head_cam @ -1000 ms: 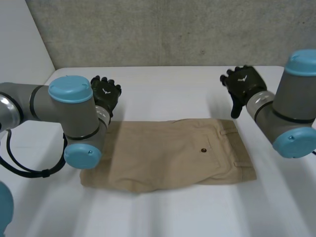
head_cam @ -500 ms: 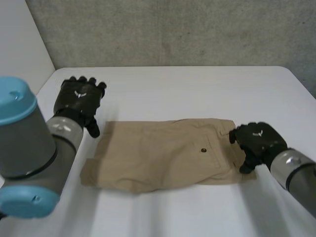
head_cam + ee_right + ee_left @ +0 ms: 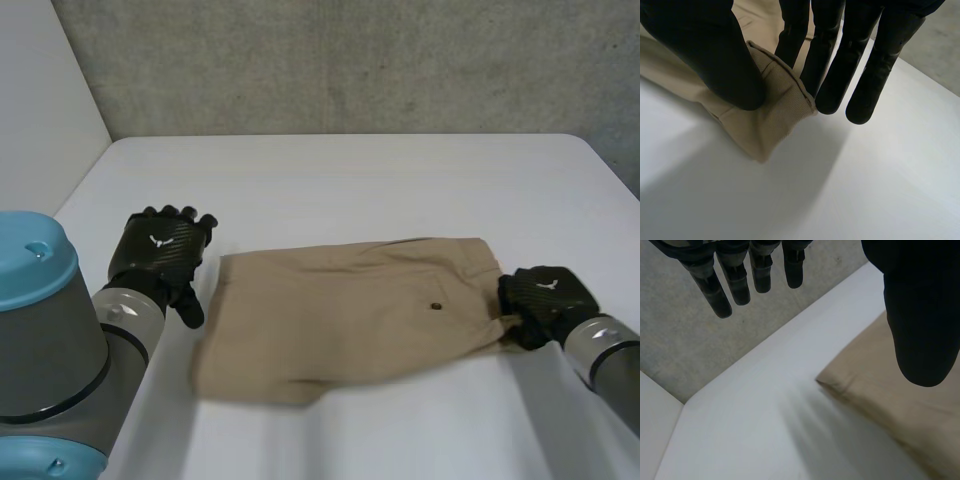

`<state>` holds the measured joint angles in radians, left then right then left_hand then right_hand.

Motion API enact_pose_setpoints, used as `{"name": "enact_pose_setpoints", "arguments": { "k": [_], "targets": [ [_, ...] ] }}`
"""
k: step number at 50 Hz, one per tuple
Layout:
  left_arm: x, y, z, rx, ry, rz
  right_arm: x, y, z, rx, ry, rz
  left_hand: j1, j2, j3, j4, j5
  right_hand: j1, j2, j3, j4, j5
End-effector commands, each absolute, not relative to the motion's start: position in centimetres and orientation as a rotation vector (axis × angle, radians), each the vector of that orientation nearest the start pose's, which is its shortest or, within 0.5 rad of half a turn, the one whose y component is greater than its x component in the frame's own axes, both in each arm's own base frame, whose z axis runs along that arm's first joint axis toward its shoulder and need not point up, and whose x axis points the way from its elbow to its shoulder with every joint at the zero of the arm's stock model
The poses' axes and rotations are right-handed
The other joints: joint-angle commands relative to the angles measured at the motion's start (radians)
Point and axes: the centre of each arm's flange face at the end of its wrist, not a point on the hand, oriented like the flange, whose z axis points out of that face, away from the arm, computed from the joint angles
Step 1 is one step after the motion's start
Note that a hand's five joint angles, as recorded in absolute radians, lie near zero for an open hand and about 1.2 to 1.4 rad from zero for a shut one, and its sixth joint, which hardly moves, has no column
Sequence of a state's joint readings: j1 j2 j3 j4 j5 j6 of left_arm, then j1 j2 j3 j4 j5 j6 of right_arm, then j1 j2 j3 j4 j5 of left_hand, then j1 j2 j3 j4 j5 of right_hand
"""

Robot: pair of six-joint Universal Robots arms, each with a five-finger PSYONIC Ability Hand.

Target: Fold the shorts.

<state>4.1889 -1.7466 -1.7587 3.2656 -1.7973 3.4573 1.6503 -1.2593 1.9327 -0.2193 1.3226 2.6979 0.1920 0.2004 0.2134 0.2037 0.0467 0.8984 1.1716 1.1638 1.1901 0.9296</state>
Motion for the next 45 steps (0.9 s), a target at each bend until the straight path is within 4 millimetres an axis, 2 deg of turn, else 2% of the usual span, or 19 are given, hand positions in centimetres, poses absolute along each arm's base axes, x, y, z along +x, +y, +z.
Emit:
{"name": "enact_pose_setpoints", "arguments": {
  "k": [1,7,9,10,12,14,17,20,21,24,25,29,34,36,37,39,42,44,45],
  "targets": [
    [-24.8,-21.1,22.0,0.767,2.279,-1.949,14.2,-28.6,15.0,-0.78,2.579,-1.734,-0.017,-0.026,-0.039,-0.029,-0.047,0.498,0.225,0.232,0.206,0.292],
    [-24.3,-20.5,22.7,0.752,2.265,-1.971,10.0,-29.9,16.5,-0.764,2.705,-1.742,-0.017,-0.026,-0.039,-0.029,-0.047,0.498,0.225,0.232,0.206,0.292],
    [-24.2,-20.4,22.7,0.754,2.266,-1.971,9.8,-30.0,17.0,-0.806,2.707,-1.75,-0.017,-0.026,-0.039,-0.029,-0.047,0.498,0.225,0.232,0.206,0.292],
    [-24.2,-20.4,22.7,0.753,2.263,-1.972,11.3,-29.8,18.4,-0.886,2.637,-1.792,-0.017,-0.026,-0.039,-0.029,-0.047,0.498,0.225,0.232,0.206,0.292],
    [-24.2,-20.3,22.7,0.753,2.264,-1.973,12.3,-29.6,19.0,-0.926,2.592,-1.811,-0.017,-0.026,-0.039,-0.029,-0.047,0.498,0.225,0.232,0.206,0.292],
    [-24.2,-20.3,22.7,0.756,2.265,-1.972,16.4,-28.8,21.3,-1.053,2.406,-1.891,-0.017,-0.026,-0.039,-0.029,-0.047,0.498,0.225,0.232,0.206,0.292],
    [-24.2,-20.2,22.7,0.755,2.266,-1.972,19.2,-27.9,23.1,-1.101,2.27,-1.936,-0.017,-0.026,-0.039,-0.029,-0.047,0.498,0.225,0.232,0.206,0.292],
    [-24.2,-20.1,22.9,0.75,2.264,-1.978,23.1,-25.5,24.8,-1.2,2.069,-1.95,-0.017,-0.026,-0.039,-0.029,-0.047,0.498,0.225,0.232,0.206,0.292],
    [-24.2,-20.1,22.9,0.749,2.262,-1.98,25.2,-23.9,25.1,-1.26,1.972,-1.929,-0.017,-0.026,-0.039,-0.029,-0.047,0.498,0.225,0.232,0.206,0.292],
    [-24.1,-19.9,23.1,0.741,2.261,-1.992,28.4,-20.9,24.8,-1.355,1.837,-1.871,-0.017,-0.026,-0.039,-0.029,-0.047,0.498,0.225,0.232,0.206,0.292],
    [-24.1,-19.9,23.1,0.74,2.259,-1.994,30.4,-19.0,23.9,-1.419,1.761,-1.807,-0.017,-0.026,-0.039,-0.029,-0.047,0.498,0.225,0.232,0.206,0.292],
    [-24.0,-19.8,23.2,0.739,2.262,-1.996,33.8,-14.8,21.1,-1.562,1.637,-1.638,-0.017,-0.026,-0.039,-0.029,-0.047,0.498,0.225,0.232,0.206,0.292],
    [-24.1,-19.7,23.1,0.744,2.265,-1.993,34.8,-12.4,18.0,-1.685,1.617,-1.493,-0.017,-0.026,-0.039,-0.029,-0.047,0.487,0.214,0.222,0.196,0.282],
    [-24.0,-19.8,23.1,0.742,2.265,-1.993,35.0,-12.2,17.7,-1.695,1.614,-1.477,-0.017,-0.026,-0.039,-0.029,-0.047,0.102,-0.171,-0.164,-0.19,-0.104],
    [-24.1,-19.8,23.1,0.742,2.263,-1.997,34.9,-12.5,18.0,-1.687,1.616,-1.488,-0.017,-0.026,-0.039,-0.029,-0.047,-0.319,-0.592,-0.584,-0.611,-0.525],
    [-24.2,-19.9,23.3,0.742,2.256,-2.007,34.9,-12.5,18.4,-1.672,1.606,-1.51,-0.017,-0.026,-0.039,-0.029,-0.047,-0.65,-0.924,-0.916,-0.942,-0.856],
    [-24.3,-20.1,23.6,0.736,2.247,-2.022,35.0,-12.5,19.2,-1.652,1.58,-1.543,-0.017,-0.026,-0.039,-0.029,-0.047,-0.724,-0.997,-0.989,-1.016,-0.93],
    [-24.5,-20.2,24.1,0.731,2.231,-2.048,34.4,-13.5,23.6,-1.47,1.534,-1.715,-0.017,-0.026,-0.039,-0.029,-0.047,-0.724,-0.997,-0.989,-1.016,-0.93],
    [-24.7,-20.4,24.8,0.723,2.215,-2.078,34.0,-14.0,24.5,-1.417,1.54,-1.739,-0.017,-0.026,-0.039,-0.029,-0.047,-0.724,-0.997,-0.989,-1.016,-0.93]
  ]
}}
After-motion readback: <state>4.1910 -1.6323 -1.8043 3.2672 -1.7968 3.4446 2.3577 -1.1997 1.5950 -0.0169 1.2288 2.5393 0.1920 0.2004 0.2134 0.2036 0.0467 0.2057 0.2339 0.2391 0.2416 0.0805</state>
